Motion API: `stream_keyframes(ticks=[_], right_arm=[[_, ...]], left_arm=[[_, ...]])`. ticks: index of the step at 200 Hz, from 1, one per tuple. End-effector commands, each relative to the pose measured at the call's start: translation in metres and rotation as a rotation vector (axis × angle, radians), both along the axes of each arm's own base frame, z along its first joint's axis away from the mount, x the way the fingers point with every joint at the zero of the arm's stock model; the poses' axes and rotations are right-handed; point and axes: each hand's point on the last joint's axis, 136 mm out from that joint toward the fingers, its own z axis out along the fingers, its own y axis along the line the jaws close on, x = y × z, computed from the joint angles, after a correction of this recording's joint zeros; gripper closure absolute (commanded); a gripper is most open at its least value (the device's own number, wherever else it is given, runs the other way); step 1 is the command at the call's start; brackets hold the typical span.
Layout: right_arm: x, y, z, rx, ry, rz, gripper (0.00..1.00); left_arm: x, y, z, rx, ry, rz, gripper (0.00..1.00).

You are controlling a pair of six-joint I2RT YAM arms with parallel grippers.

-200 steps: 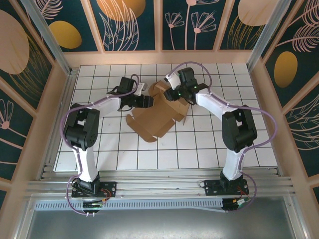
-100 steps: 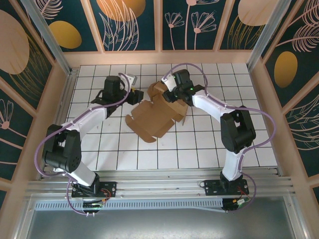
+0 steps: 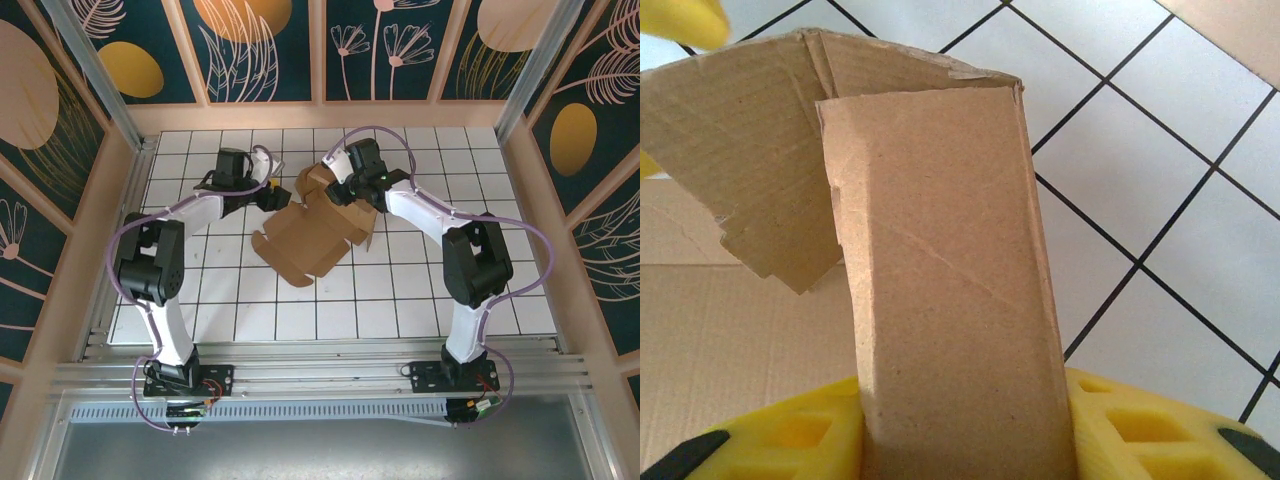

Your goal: Fold the paper box

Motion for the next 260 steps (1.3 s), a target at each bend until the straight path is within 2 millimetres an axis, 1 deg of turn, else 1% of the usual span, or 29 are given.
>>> stream_keyframes(ticks=[1, 20, 31, 56, 87, 102, 114, 133, 157, 175, 201, 204, 210, 216, 236, 245, 250, 260], right_arm=[[-0.009, 0.004, 0.008, 0.000, 0.008, 0.032, 0.56], [-0.011, 0.006, 0.011, 0.012, 0.003, 0.041, 0.56], [-0.011, 0.007, 0.011, 0.018, 0.005, 0.047, 0.56], [-0.012, 0.008, 0.008, 0.022, 0.016, 0.051, 0.56], [-0.014, 0.011, 0.004, 0.031, 0.028, 0.060, 0.56], [-0.014, 0.012, 0.004, 0.037, 0.031, 0.061, 0.56], [-0.015, 0.012, 0.004, 0.040, 0.033, 0.061, 0.56], [-0.015, 0.013, 0.005, 0.047, 0.036, 0.065, 0.56], [-0.016, 0.012, 0.004, 0.044, 0.036, 0.062, 0.56], [-0.016, 0.011, 0.003, 0.042, 0.038, 0.059, 0.56], [-0.017, 0.013, 0.003, 0.056, 0.039, 0.061, 0.56], [-0.018, 0.013, 0.003, 0.058, 0.041, 0.063, 0.56], [-0.018, 0.013, 0.004, 0.063, 0.040, 0.064, 0.56], [-0.019, 0.013, 0.004, 0.066, 0.041, 0.064, 0.56], [-0.019, 0.014, 0.004, 0.073, 0.039, 0.068, 0.56], [-0.019, 0.014, 0.005, 0.075, 0.038, 0.067, 0.56], [-0.019, 0.014, 0.005, 0.075, 0.039, 0.066, 0.56], [-0.019, 0.014, 0.005, 0.075, 0.038, 0.065, 0.56]], left_arm=[[0.000, -0.032, 0.012, -0.064, -0.036, -0.186, 0.43], [0.005, -0.044, -0.006, -0.004, -0.006, -0.214, 0.47], [0.006, -0.051, -0.013, 0.022, 0.001, -0.231, 0.49], [0.008, -0.060, -0.020, 0.029, 0.004, -0.246, 0.50], [0.012, -0.066, -0.021, 0.008, -0.001, -0.241, 0.57], [0.015, -0.071, -0.024, 0.008, -0.003, -0.226, 0.64], [0.017, -0.074, -0.031, 0.027, 0.000, -0.213, 0.69], [0.025, -0.076, -0.039, 0.040, 0.015, -0.169, 0.87], [0.034, -0.075, -0.041, 0.030, 0.028, -0.105, 1.00], [0.040, -0.070, -0.046, 0.072, 0.023, -0.025, 1.00], [0.042, -0.068, -0.054, 0.135, 0.028, 0.079, 1.00], [0.042, -0.068, -0.054, 0.140, 0.027, 0.087, 0.96], [0.042, -0.067, -0.055, 0.144, 0.027, 0.111, 0.84], [0.043, -0.066, -0.056, 0.146, 0.025, 0.136, 0.76], [0.045, -0.070, -0.054, 0.112, 0.035, 0.165, 0.66], [0.045, -0.073, -0.054, 0.093, 0.035, 0.154, 0.66], [0.046, -0.075, -0.053, 0.083, 0.033, 0.147, 0.68], [0.047, -0.079, -0.052, 0.073, 0.030, 0.140, 0.76]])
